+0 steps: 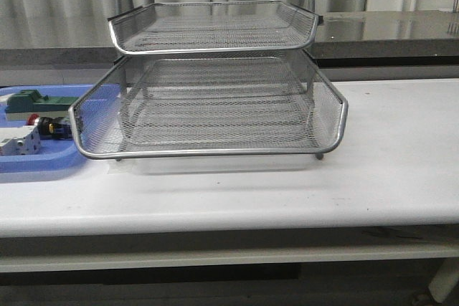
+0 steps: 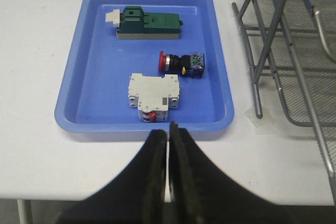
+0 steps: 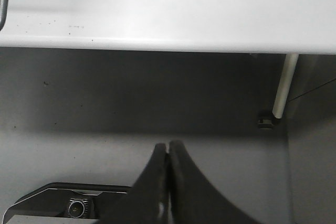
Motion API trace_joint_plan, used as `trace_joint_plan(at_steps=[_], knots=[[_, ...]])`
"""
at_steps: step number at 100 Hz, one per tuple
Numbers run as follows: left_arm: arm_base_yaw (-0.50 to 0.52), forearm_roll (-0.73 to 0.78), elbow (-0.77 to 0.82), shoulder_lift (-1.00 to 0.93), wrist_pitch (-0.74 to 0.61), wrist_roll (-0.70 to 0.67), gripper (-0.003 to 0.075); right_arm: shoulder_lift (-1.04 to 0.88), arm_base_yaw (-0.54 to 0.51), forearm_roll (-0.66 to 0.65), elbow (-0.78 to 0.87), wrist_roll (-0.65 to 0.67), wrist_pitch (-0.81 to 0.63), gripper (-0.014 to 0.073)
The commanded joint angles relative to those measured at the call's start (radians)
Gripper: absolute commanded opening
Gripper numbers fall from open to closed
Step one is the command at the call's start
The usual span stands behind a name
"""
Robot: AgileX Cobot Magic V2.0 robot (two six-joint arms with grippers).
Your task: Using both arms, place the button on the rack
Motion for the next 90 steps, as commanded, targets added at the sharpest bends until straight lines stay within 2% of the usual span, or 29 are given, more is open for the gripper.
trace_joint_plan(at_steps=[1,18,34,41,51,70,77,90], knots=[[0.0,0.005,-0.062,0.058,-0.055,0.023,0.0004,-0.002,0.002,-0.013,-0.035,-0.002,-0.044,-0.0071],[0.0,0.016,-0.116,0.169,-0.026,0.089,0.0004,-0.002,0.002,-0.013,-0.035,-0.002,-0.044,-0.0071],[0.0,0.021,-0.146,0.237,-0.024,0.092,0.0006,-0.002,0.002,-0.013,-0.035,-0.002,-0.044,-0.0071],[0.0,0.024,-0.148,0.252,-0.028,0.103,0.0029,-0.002,0.002,-0.013,-0.035,-0.002,-0.044,-0.0071],[0.0,0.024,-0.148,0.259,-0.024,0.149,0.0139,-0.002,0.002,-0.013,-0.035,-0.002,-0.044,-0.0071],[0.0,0.024,-0.148,0.259,-0.024,0.15,0.0531,-0.002,0.002,-0.013,-0.035,-0.002,-0.044,-0.0071],[0.0,0.024,-0.148,0.259,-0.028,0.15,0.0592,-0.002,0.002,-0.013,-0.035,-0.002,-0.044,-0.0071],[0.0,-0.002,-0.148,0.259,-0.032,0.15,0.0591,-0.002,0.002,-0.013,-0.035,-0.002,-0.044,-0.0071]])
